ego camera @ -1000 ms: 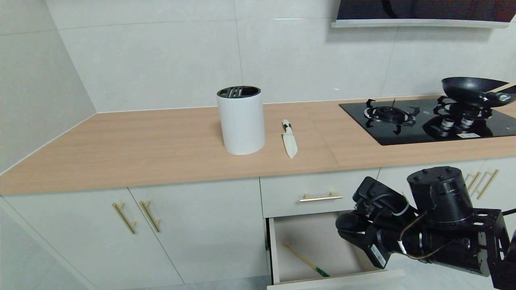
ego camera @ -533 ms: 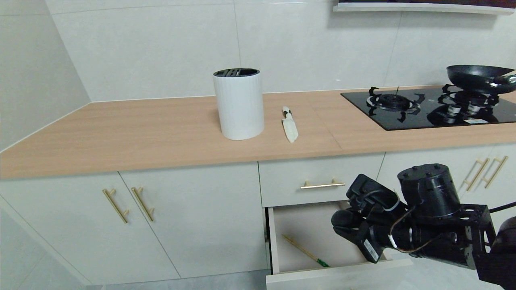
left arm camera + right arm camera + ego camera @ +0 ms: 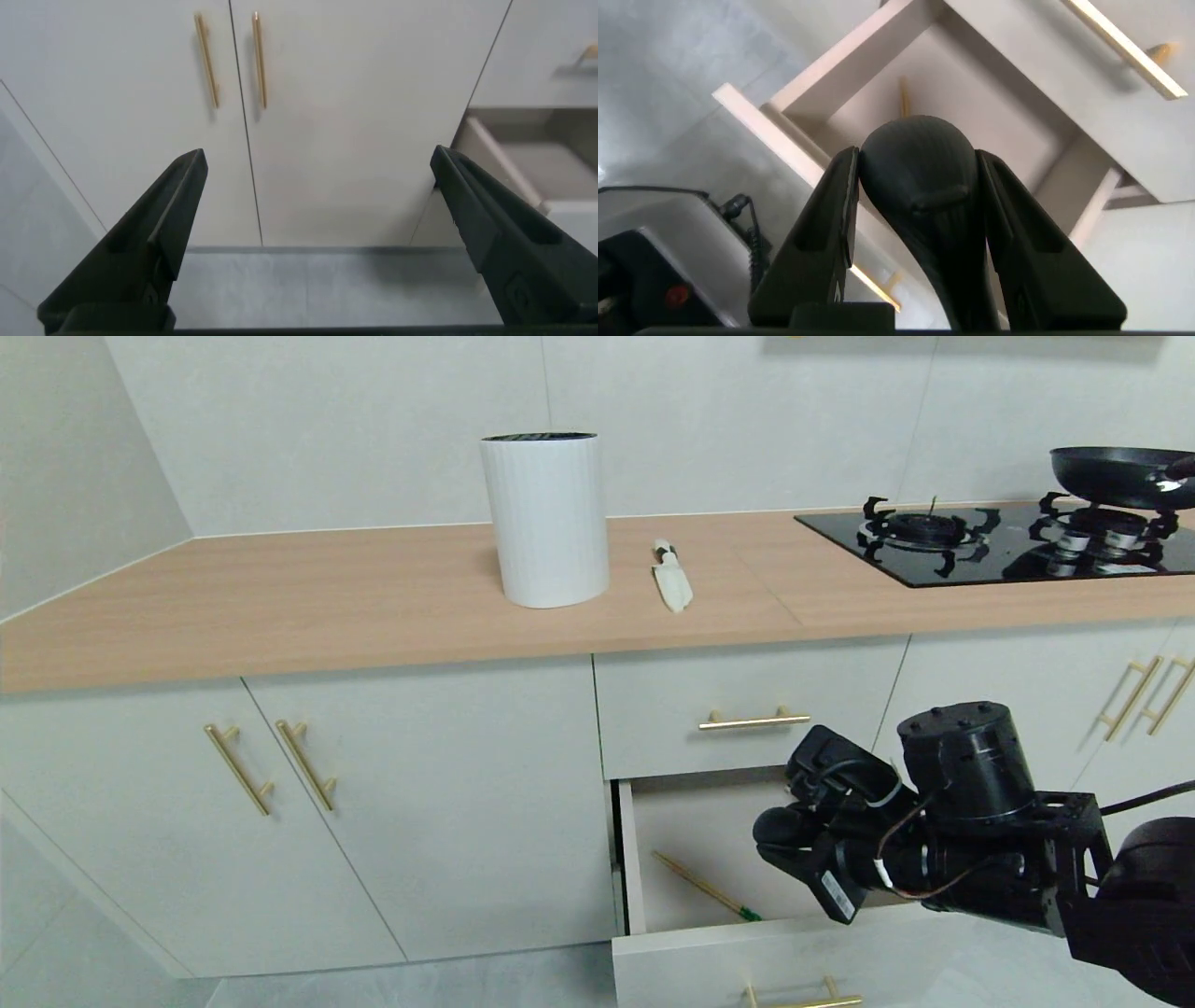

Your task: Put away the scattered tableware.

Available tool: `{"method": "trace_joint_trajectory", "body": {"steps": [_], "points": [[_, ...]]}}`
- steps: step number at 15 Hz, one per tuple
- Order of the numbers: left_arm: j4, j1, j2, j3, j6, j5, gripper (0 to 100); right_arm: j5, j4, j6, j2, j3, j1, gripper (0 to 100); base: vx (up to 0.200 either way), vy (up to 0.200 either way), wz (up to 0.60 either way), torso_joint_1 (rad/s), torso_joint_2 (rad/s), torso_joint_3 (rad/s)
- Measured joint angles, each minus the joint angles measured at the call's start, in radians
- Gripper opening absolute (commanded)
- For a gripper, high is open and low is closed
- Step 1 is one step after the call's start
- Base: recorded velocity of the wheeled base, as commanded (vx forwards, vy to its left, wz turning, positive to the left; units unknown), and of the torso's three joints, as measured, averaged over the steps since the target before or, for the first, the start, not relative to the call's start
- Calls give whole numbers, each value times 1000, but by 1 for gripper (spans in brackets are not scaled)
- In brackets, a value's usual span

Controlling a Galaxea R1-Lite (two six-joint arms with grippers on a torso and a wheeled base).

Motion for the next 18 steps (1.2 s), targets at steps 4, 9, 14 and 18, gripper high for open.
{"method": "trace_joint_trajectory", "body": {"steps": [4, 9, 14, 18], "points": [[-1, 0, 0, 0, 0, 0, 100, -3, 2, -15, 42, -55, -1, 0, 0, 0, 0, -46, 448, 389], [0, 0, 0, 0, 0, 0, 100, -2, -25, -120, 121, -173, -43, 0, 0, 0, 0, -2, 93, 85], [0, 0, 0, 0, 0, 0, 100, 3, -27, -123, 260, -259, -92, 0, 0, 0, 0, 0, 0, 0], [0, 0, 0, 0, 0, 0, 100, 6, -35, -95, 369, -320, -87, 0, 0, 0, 0, 0, 0, 0]]}}
